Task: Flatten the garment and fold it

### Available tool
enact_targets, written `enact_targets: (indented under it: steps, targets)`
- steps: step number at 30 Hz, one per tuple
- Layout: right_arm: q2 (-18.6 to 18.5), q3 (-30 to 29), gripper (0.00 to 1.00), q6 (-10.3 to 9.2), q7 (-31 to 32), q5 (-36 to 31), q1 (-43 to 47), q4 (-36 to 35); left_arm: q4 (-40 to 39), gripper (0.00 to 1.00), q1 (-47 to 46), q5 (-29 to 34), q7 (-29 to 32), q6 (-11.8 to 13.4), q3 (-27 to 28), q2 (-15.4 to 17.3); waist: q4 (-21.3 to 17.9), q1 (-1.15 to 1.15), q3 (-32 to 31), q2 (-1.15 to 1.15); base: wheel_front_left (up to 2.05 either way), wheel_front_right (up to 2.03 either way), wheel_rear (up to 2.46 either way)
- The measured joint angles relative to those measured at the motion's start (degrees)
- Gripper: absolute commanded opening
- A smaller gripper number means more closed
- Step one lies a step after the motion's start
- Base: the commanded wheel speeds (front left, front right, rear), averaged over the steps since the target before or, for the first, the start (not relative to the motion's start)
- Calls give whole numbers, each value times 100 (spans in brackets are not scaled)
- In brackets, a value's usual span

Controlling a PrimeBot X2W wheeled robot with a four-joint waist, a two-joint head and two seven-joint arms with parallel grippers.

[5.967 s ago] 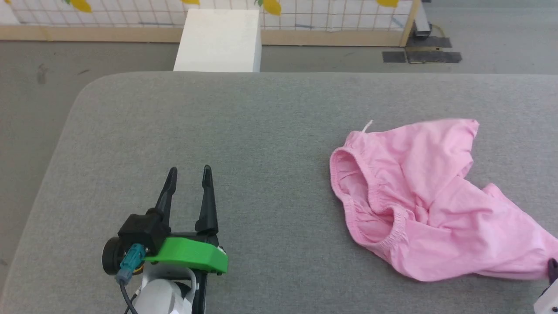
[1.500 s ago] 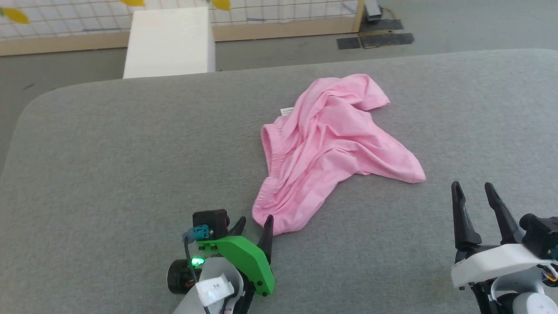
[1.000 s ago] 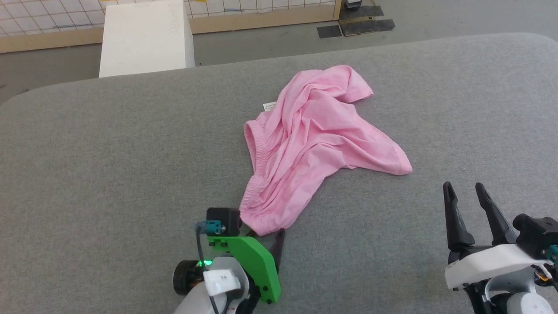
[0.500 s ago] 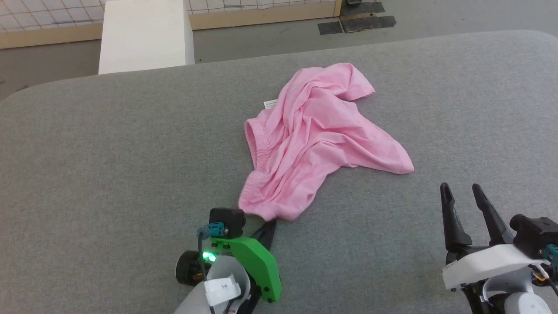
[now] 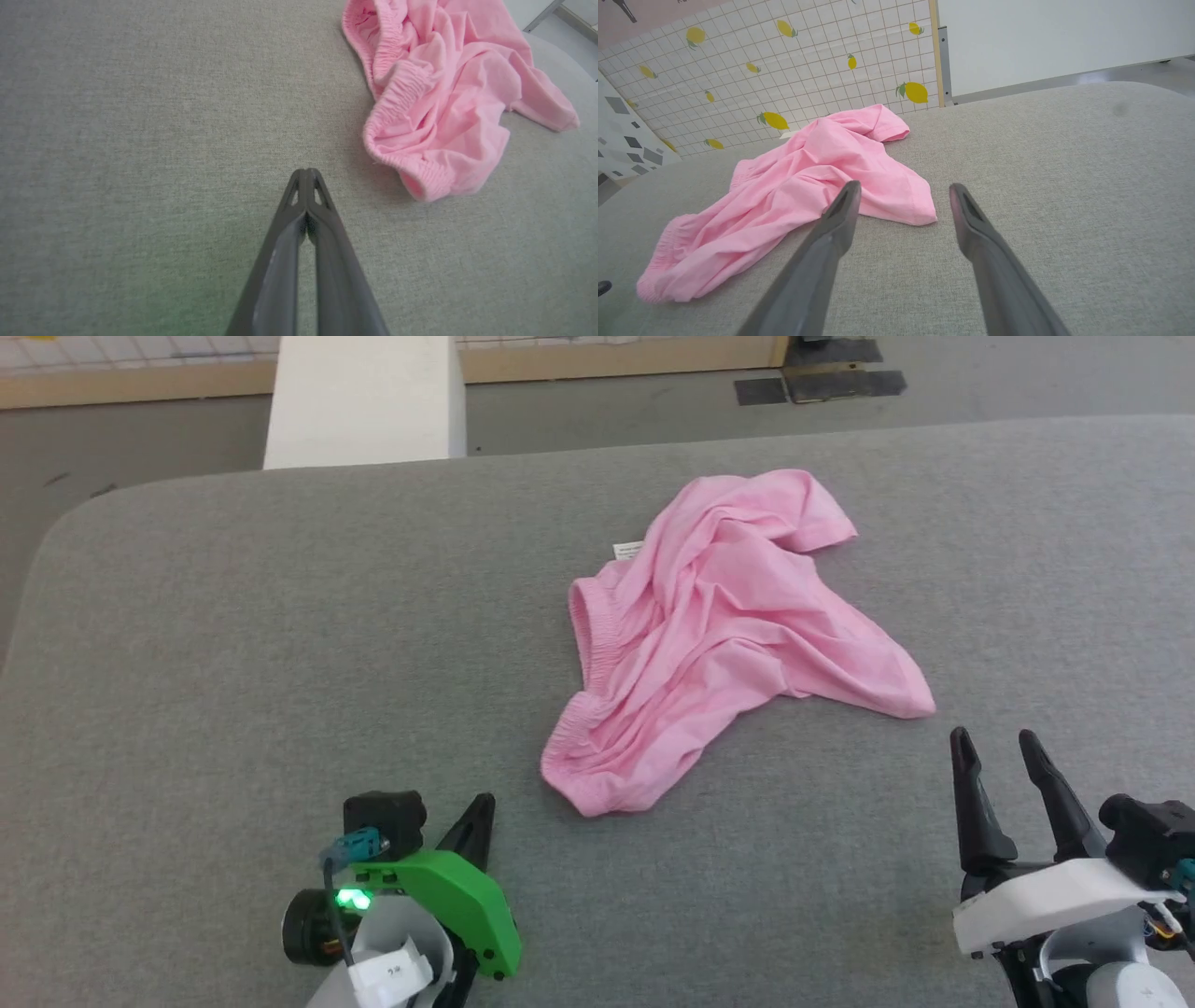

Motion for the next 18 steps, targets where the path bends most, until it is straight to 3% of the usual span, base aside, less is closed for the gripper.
enact_targets:
  steps: [1, 2, 11, 18]
  targets:
    - [1, 5, 100, -1, 9, -1, 0, -2, -55, 83, 15, 0, -1, -2, -25, -5, 29, 0, 8, 0, 0, 0, 0]
    - [1, 10, 100, 0, 31, 0, -1, -2, -97, 100, 17, -7, -1, -15, -64, -30, 54, 0, 17, 0, 0, 0, 0]
    - [4, 98, 100, 0, 58, -1, -60, -5, 129, 100, -197, -270, 265, -457, -492, -458, 7, 0, 87, 0, 0, 0, 0]
    - [4, 138, 100, 0, 54, 18, -92, 26, 486, 100, -475, -274, 335, -454, -493, -491, -238, 0, 128, 0, 0, 0, 0]
